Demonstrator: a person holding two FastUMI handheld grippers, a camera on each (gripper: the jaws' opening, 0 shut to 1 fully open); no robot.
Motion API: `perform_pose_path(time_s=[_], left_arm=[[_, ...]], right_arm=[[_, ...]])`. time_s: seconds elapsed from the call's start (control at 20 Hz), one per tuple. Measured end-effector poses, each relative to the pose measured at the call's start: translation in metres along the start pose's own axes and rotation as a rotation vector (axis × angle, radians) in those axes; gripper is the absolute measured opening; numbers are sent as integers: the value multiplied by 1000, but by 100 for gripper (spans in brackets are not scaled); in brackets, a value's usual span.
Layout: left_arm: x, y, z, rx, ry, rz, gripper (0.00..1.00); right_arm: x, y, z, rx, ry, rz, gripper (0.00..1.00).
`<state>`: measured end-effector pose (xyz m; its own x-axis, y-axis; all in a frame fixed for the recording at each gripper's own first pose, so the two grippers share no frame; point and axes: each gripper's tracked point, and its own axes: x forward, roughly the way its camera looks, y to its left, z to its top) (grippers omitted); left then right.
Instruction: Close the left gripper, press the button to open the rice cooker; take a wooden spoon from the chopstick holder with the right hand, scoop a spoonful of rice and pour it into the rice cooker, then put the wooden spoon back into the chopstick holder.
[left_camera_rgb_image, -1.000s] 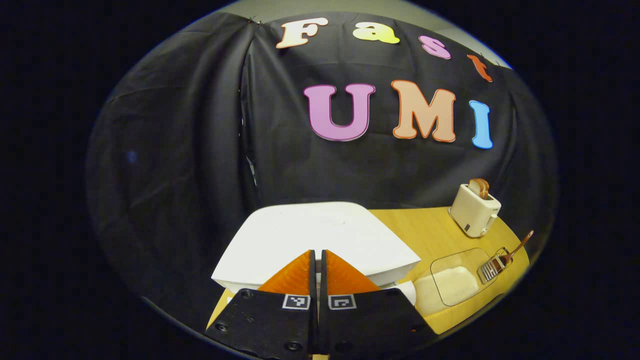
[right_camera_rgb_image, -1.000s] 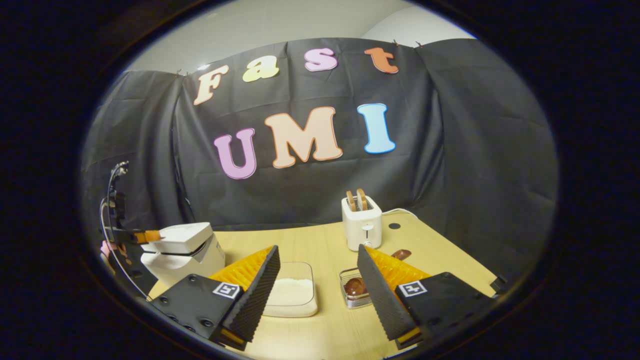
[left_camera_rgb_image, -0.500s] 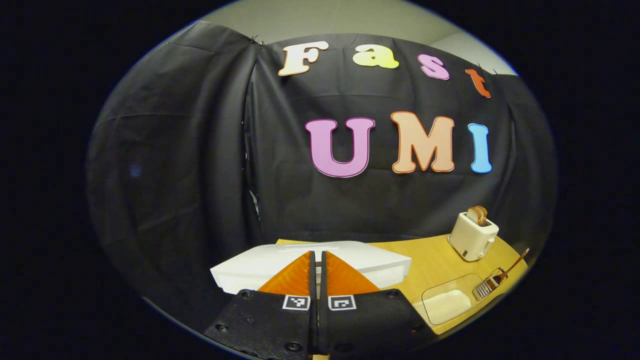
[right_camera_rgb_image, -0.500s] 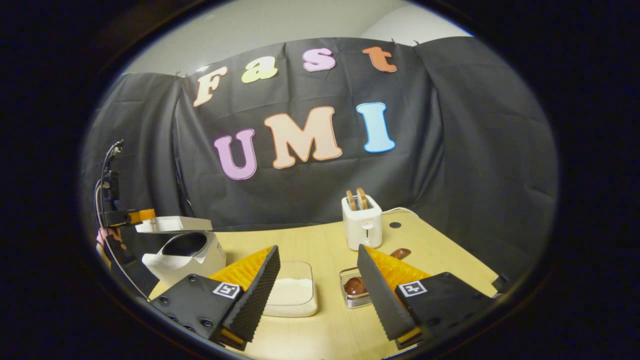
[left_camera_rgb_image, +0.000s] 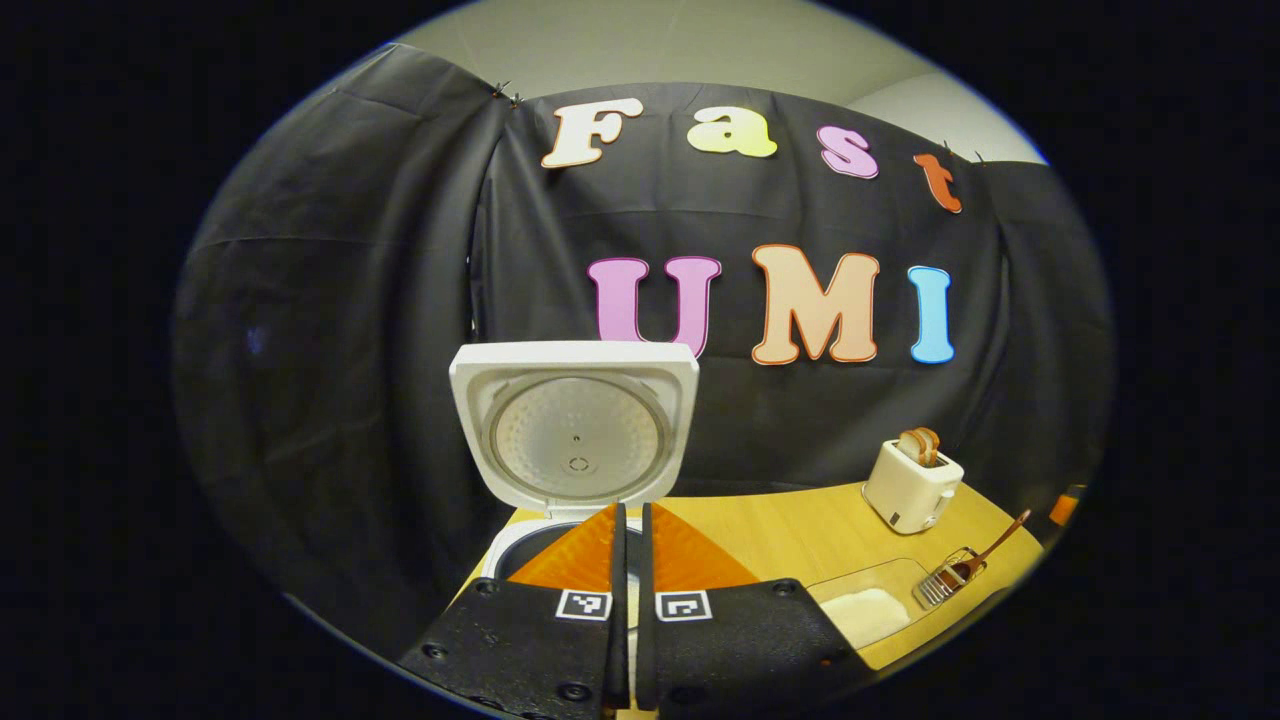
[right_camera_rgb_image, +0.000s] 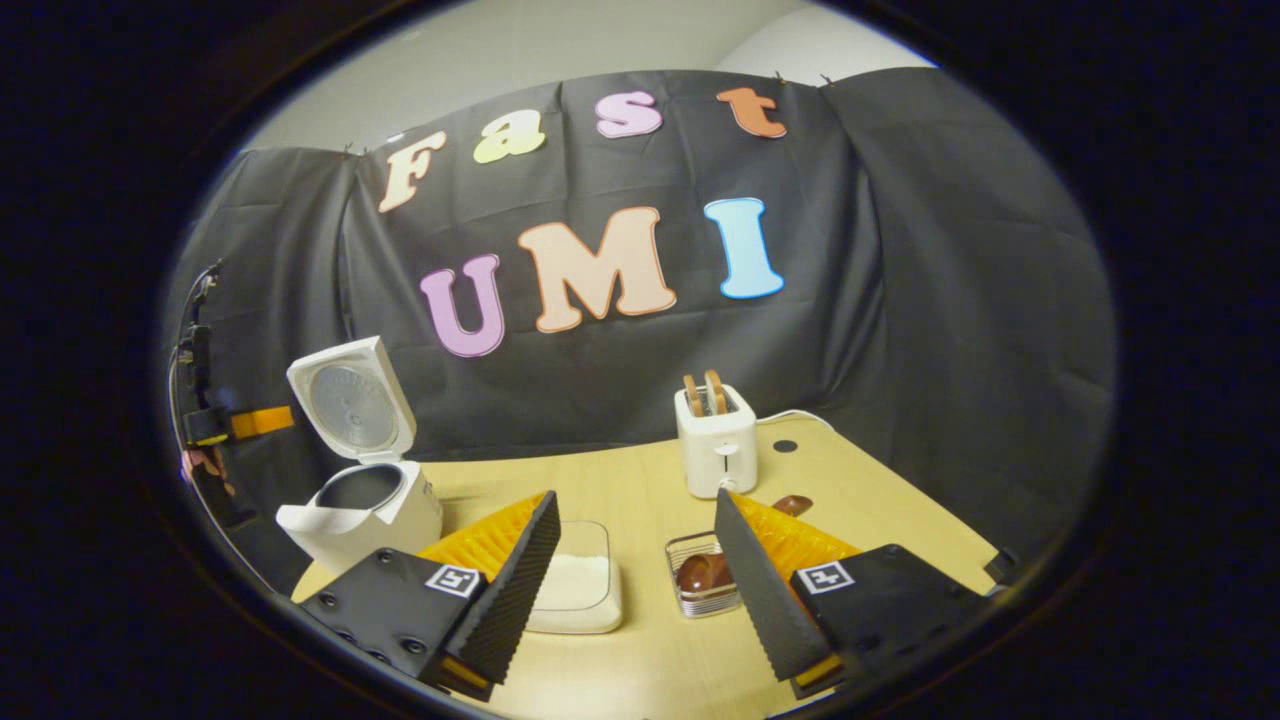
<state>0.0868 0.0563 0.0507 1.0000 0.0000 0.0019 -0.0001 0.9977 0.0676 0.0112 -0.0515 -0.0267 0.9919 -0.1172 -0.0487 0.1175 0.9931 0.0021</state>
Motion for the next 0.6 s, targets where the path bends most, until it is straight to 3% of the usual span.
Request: perform_pose_path(time_s=[0.2, 0.3, 0.45, 0.6], left_arm=[[-11, -8, -8, -16, 12, -3, 7], [-17, -11, -15, -24, 27, -5, 19], [-24, -16, -20, -40, 33, -6, 85], [-30, -17, -26, -51, 41, 5, 94]], right_arm=[[11, -24, -11, -1, 17, -32, 98], [18, -36, -22, 7, 38, -48, 98], [30, -57, -40, -5, 76, -75, 98], [43, -72, -57, -29, 105, -76, 98]])
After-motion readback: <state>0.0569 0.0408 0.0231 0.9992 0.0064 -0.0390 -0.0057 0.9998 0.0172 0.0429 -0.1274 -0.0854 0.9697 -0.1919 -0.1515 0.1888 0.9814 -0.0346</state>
